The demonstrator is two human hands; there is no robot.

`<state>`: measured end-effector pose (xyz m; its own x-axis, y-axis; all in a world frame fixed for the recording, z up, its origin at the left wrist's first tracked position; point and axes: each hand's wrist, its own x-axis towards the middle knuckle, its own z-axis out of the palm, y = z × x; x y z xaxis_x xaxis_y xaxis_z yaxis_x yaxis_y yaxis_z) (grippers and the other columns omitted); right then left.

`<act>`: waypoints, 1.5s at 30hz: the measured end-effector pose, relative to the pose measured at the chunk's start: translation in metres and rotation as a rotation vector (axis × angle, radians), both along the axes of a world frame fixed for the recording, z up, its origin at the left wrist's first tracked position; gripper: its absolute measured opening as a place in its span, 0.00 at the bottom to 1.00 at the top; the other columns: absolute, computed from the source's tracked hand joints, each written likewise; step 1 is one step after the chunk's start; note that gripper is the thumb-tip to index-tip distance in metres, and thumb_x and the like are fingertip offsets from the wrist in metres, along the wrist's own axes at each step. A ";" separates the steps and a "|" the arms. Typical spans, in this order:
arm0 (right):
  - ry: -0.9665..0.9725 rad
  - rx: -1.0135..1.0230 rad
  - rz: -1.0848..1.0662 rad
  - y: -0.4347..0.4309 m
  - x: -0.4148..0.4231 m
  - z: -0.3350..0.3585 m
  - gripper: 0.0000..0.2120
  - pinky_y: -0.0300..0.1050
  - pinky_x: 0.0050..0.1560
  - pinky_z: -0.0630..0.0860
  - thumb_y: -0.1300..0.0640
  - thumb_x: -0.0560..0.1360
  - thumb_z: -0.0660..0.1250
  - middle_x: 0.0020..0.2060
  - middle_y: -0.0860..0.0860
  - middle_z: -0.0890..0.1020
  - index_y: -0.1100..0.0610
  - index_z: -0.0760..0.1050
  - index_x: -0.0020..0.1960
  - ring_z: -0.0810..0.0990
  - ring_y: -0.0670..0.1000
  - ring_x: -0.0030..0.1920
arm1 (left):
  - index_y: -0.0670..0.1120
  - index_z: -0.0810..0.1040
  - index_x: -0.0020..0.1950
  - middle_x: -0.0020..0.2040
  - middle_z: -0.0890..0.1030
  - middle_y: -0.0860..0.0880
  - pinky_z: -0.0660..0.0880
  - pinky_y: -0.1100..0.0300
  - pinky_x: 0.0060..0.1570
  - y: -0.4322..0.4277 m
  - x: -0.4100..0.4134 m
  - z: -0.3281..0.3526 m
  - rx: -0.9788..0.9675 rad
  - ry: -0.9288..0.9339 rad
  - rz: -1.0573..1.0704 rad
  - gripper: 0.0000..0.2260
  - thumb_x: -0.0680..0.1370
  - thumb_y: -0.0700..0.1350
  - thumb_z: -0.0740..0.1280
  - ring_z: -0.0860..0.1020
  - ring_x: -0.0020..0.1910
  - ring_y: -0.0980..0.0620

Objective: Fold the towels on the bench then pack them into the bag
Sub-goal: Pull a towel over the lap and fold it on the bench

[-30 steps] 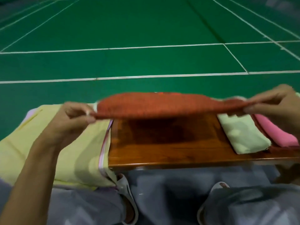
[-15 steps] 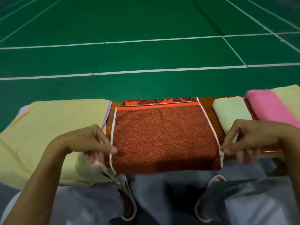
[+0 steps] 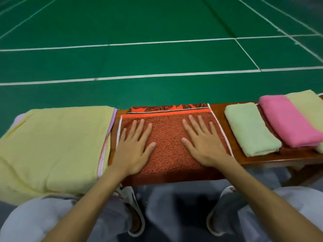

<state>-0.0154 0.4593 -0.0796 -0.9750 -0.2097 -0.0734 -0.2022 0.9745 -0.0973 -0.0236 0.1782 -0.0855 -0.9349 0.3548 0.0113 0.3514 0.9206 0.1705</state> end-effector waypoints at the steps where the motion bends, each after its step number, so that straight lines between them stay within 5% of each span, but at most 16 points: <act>1: 0.015 0.003 -0.059 0.012 -0.003 0.000 0.36 0.61 0.80 0.41 0.33 0.79 0.34 0.83 0.48 0.39 0.47 0.38 0.83 0.35 0.54 0.82 | 0.57 0.42 0.84 0.83 0.39 0.53 0.39 0.47 0.80 -0.011 -0.003 0.001 -0.002 0.015 0.050 0.33 0.81 0.68 0.38 0.35 0.82 0.52; 7: 0.031 -0.039 -0.222 0.029 -0.005 0.000 0.38 0.59 0.80 0.48 0.35 0.80 0.39 0.83 0.54 0.49 0.56 0.48 0.84 0.47 0.57 0.82 | 0.49 0.49 0.85 0.84 0.43 0.48 0.45 0.45 0.81 -0.027 -0.003 0.001 0.060 -0.009 0.146 0.35 0.81 0.65 0.39 0.36 0.82 0.51; 9: 0.128 -0.132 -0.299 0.026 -0.005 0.005 0.35 0.60 0.77 0.59 0.39 0.81 0.47 0.79 0.61 0.62 0.60 0.59 0.80 0.61 0.62 0.78 | 0.44 0.56 0.84 0.84 0.53 0.43 0.53 0.45 0.80 -0.023 0.000 0.005 0.168 0.038 0.227 0.34 0.83 0.63 0.47 0.49 0.83 0.45; 12: 0.323 -0.217 -0.440 0.024 -0.006 0.020 0.25 0.60 0.62 0.71 0.48 0.80 0.62 0.61 0.66 0.77 0.66 0.70 0.68 0.74 0.66 0.61 | 0.37 0.70 0.72 0.65 0.76 0.36 0.71 0.43 0.63 -0.019 0.006 0.017 0.256 0.171 0.446 0.27 0.81 0.56 0.66 0.72 0.64 0.36; 18: -0.048 -0.270 -0.638 0.032 -0.021 0.040 0.19 0.53 0.50 0.75 0.46 0.75 0.71 0.53 0.62 0.82 0.61 0.74 0.54 0.81 0.65 0.54 | 0.43 0.79 0.52 0.48 0.83 0.43 0.73 0.52 0.44 -0.024 -0.009 0.037 0.424 -0.151 0.613 0.14 0.75 0.51 0.76 0.81 0.51 0.39; 22: -0.108 -0.369 -0.583 0.041 -0.026 0.043 0.10 0.50 0.47 0.75 0.52 0.73 0.72 0.45 0.59 0.83 0.57 0.74 0.42 0.80 0.61 0.46 | 0.50 0.83 0.41 0.44 0.86 0.47 0.80 0.51 0.51 -0.024 -0.014 0.041 0.672 -0.255 0.654 0.06 0.73 0.48 0.78 0.84 0.46 0.44; 25: -0.124 -0.823 -0.559 0.053 -0.022 0.048 0.12 0.54 0.51 0.81 0.65 0.75 0.73 0.46 0.61 0.83 0.57 0.73 0.53 0.83 0.58 0.45 | 0.45 0.85 0.45 0.46 0.87 0.41 0.82 0.45 0.53 -0.030 -0.017 0.049 1.053 -0.329 0.716 0.03 0.74 0.41 0.77 0.85 0.43 0.45; 29: -0.243 -1.346 -0.366 0.068 -0.009 0.069 0.40 0.44 0.40 0.83 0.77 0.75 0.67 0.41 0.60 0.86 0.44 0.61 0.75 0.85 0.50 0.37 | 0.46 0.77 0.66 0.48 0.87 0.39 0.82 0.58 0.39 -0.042 -0.019 0.069 1.271 -0.445 0.575 0.23 0.74 0.32 0.75 0.86 0.41 0.46; 33: -0.250 -1.474 -0.243 0.083 -0.007 0.088 0.36 0.39 0.48 0.82 0.71 0.71 0.69 0.45 0.58 0.87 0.53 0.70 0.76 0.85 0.49 0.43 | 0.42 0.81 0.65 0.51 0.86 0.35 0.83 0.58 0.51 -0.064 -0.015 0.092 1.195 -0.559 0.283 0.22 0.71 0.33 0.73 0.85 0.50 0.43; 36: -0.221 -1.488 -0.212 0.091 -0.005 0.097 0.30 0.38 0.49 0.81 0.68 0.71 0.69 0.43 0.56 0.87 0.56 0.74 0.73 0.84 0.48 0.42 | 0.39 0.82 0.62 0.51 0.86 0.37 0.81 0.62 0.50 -0.074 -0.013 0.109 1.106 -0.497 0.221 0.20 0.71 0.31 0.72 0.85 0.49 0.48; 40: -0.155 -1.303 -0.142 0.097 0.001 0.114 0.20 0.36 0.50 0.81 0.65 0.72 0.71 0.42 0.53 0.87 0.59 0.80 0.64 0.83 0.46 0.41 | 0.42 0.85 0.56 0.47 0.87 0.42 0.81 0.65 0.49 -0.078 -0.009 0.125 1.004 -0.332 0.202 0.14 0.73 0.29 0.73 0.86 0.46 0.51; 45: -0.008 -1.038 -0.126 0.092 0.010 0.139 0.08 0.33 0.43 0.81 0.67 0.76 0.70 0.38 0.49 0.88 0.57 0.83 0.51 0.84 0.43 0.36 | 0.50 0.86 0.47 0.35 0.86 0.53 0.76 0.69 0.36 -0.071 -0.004 0.133 0.679 0.061 0.223 0.05 0.75 0.41 0.77 0.84 0.34 0.59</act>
<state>-0.0056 0.5512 0.0599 -0.9945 -0.0701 0.0781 -0.1006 0.4251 -0.8995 -0.0279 0.1069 0.0472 -0.9751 0.0513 0.2160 0.1941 0.6688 0.7177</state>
